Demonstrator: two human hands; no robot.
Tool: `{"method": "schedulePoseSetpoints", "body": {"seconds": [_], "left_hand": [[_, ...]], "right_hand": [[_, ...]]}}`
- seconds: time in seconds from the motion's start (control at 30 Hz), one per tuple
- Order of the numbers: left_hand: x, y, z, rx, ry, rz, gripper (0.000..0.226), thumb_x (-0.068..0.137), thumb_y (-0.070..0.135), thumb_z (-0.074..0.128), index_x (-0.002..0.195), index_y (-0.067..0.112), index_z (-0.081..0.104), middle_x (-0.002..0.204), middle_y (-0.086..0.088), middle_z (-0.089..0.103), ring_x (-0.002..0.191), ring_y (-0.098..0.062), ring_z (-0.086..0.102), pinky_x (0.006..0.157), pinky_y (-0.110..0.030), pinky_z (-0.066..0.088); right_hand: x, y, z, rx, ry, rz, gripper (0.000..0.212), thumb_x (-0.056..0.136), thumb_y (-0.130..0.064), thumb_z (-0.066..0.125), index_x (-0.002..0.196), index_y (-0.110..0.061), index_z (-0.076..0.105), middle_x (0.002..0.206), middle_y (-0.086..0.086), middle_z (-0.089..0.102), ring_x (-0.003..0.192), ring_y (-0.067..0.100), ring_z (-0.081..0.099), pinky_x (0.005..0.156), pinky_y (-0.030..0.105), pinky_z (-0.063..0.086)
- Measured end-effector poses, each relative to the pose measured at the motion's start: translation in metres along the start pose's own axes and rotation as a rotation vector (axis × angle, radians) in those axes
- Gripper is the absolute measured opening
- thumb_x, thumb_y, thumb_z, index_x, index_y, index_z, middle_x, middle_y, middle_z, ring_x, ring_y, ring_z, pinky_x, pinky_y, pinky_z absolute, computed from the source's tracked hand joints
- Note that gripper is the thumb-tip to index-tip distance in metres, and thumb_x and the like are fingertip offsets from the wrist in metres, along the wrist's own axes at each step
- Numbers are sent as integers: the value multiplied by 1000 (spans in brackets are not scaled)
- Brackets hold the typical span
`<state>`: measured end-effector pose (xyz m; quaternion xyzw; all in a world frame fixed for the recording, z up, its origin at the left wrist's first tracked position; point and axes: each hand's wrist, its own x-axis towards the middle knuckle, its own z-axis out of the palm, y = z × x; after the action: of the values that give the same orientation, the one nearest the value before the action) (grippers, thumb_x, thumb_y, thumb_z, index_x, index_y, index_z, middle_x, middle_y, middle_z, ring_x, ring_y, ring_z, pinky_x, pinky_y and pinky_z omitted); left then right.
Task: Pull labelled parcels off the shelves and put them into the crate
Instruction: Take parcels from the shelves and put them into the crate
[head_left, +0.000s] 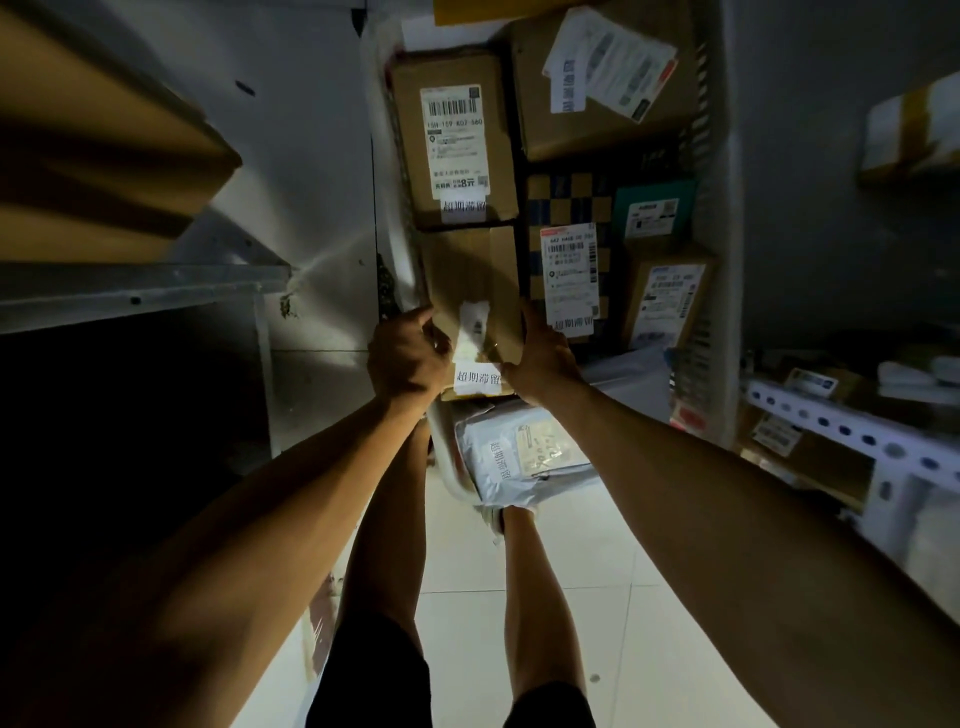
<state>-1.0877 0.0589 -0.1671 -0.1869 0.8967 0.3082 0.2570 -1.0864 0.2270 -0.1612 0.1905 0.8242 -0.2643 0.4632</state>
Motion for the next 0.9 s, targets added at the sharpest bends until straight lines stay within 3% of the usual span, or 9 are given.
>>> {"method": "schedulePoseSetpoints", "body": {"seconds": [0.07, 0.13, 0.27, 0.4, 0.5, 0.57, 0.63, 0.7, 0.9], "left_hand": [[-7, 2, -4, 28, -70, -47, 42, 90, 12, 70, 131, 15, 65, 124, -4, 69, 114, -21, 66, 91, -24, 50], [-16, 3, -12, 87, -114, -53, 40, 88, 11, 70, 128, 17, 67, 128, -6, 67, 116, -21, 64, 91, -23, 50], [-50, 20, -54, 138, -211, -42, 31, 88, 14, 71, 118, 18, 68, 115, 1, 69, 105, -17, 66, 90, -27, 54], [-106, 35, -101, 231, -107, 34, 13, 92, 21, 64, 104, 22, 68, 103, 2, 68, 94, -16, 66, 84, -27, 55], [-150, 35, -122, 275, 3, 54, 16, 93, 8, 57, 102, 17, 67, 97, -10, 65, 81, -16, 62, 64, -5, 36], [-190, 42, -141, 277, 61, 4, 22, 93, 1, 60, 100, 20, 68, 98, -7, 66, 86, -7, 68, 53, -7, 30], [-241, 60, -168, 359, 122, -7, 12, 93, 21, 64, 104, 21, 68, 99, 0, 68, 93, -15, 70, 61, -16, 38], [-293, 76, -190, 445, 159, -46, 23, 96, 30, 58, 116, 22, 65, 111, -1, 68, 105, -23, 67, 74, -28, 45], [-428, 44, -212, 433, 195, -247, 36, 94, 14, 54, 127, 26, 61, 125, 1, 62, 118, -24, 60, 92, -36, 49]], "right_hand": [[-11, -3, -3, -12, -25, 9, 84, 96, -15, 64, 161, -25, 12, 155, 15, 36, 139, 37, 40, 105, 37, 42], [-26, -5, -10, -17, -50, 20, 73, 95, -10, 61, 157, -24, 25, 151, 14, 43, 135, 36, 46, 100, 35, 44], [-77, -15, -33, -73, -83, 19, 43, 91, -15, 62, 134, -22, 56, 129, 10, 61, 116, 31, 60, 95, 41, 54], [-145, -33, -62, -249, -77, -94, 37, 88, -37, 59, 124, -27, 63, 121, 4, 67, 105, 28, 65, 87, 38, 56], [-204, -48, -85, -577, -57, -231, 33, 94, -23, 56, 126, -19, 59, 123, 9, 61, 110, 31, 61, 90, 39, 54], [-240, -57, -95, -835, -11, -362, 35, 93, -13, 58, 128, -15, 55, 126, 10, 57, 115, 30, 58, 93, 39, 51], [-276, -66, -100, -1040, 57, -481, 39, 92, -8, 60, 129, -17, 55, 127, 8, 57, 117, 28, 56, 93, 40, 47], [-312, -72, -102, -1182, 98, -564, 38, 93, -8, 58, 130, -18, 55, 129, 7, 57, 120, 27, 56, 94, 40, 46], [-405, -81, -65, -1515, 62, -814, 27, 98, -16, 55, 125, -19, 60, 130, 7, 60, 122, 26, 56, 98, 38, 50]]}}
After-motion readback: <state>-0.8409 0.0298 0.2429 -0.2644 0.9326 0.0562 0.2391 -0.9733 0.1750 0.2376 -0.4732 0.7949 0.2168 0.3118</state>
